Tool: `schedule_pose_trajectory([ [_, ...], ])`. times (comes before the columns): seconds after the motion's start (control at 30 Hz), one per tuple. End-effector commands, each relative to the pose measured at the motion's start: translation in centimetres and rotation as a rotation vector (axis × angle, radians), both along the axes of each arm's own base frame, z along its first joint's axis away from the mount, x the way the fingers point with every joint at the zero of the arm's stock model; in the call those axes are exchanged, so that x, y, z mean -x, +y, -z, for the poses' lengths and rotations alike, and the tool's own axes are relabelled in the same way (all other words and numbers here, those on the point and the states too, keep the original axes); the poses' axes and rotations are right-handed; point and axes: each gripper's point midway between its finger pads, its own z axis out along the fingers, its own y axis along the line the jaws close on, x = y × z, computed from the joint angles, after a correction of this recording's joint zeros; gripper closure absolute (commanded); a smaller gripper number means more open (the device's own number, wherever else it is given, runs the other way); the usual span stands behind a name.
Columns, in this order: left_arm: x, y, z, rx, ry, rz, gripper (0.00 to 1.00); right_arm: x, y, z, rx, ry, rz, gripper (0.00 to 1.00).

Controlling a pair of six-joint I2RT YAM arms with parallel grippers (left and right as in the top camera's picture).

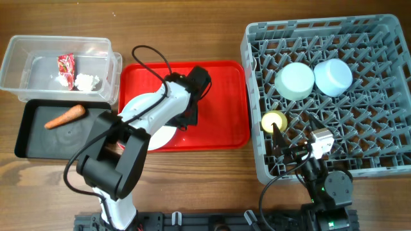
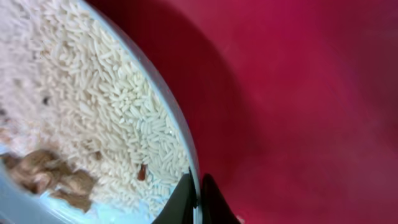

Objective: Sort waste into correct bins and load items into the dishwasher rack
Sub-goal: 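Grasp the rim of the light-blue plate with the left gripper, then tip the plate over the black tray to scrape off food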

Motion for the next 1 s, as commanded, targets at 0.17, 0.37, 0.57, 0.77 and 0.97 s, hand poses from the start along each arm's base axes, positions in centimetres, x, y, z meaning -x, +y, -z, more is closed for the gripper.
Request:
schedule_pose_trajectory([
  [0.17,-1.6,-0.2,-8.1,0.028,-0.125,0.036,0.96,0.1,0.1,-0.3,-0.016,-0.009,-0.009,0.01],
  [0.37,-0.8,2.2,-9.2,-0.075,-0.116,0.056,0.96,0.1,0.1,-0.3,-0.016,-0.008,-0.009,0.00],
  [0.57,0.3,5.7,-10.1,-0.221,-0.092,-0.019,0.96,0.1,0.1,-0.3,-0.016,-0.008,-0.009,0.00],
  [0.77,0.1,9.2,-9.3,-0.103,-0.011,-0.217,0.96,0.1,0.1,-0.3,-0.016,-0.008,-0.009,0.00],
  [0.97,-2.3,10.2,-8.4,0.189,0.003,-0.267,0.96,0.1,0.1,-0.3,-0.016,-0.008,-0.009,0.00],
])
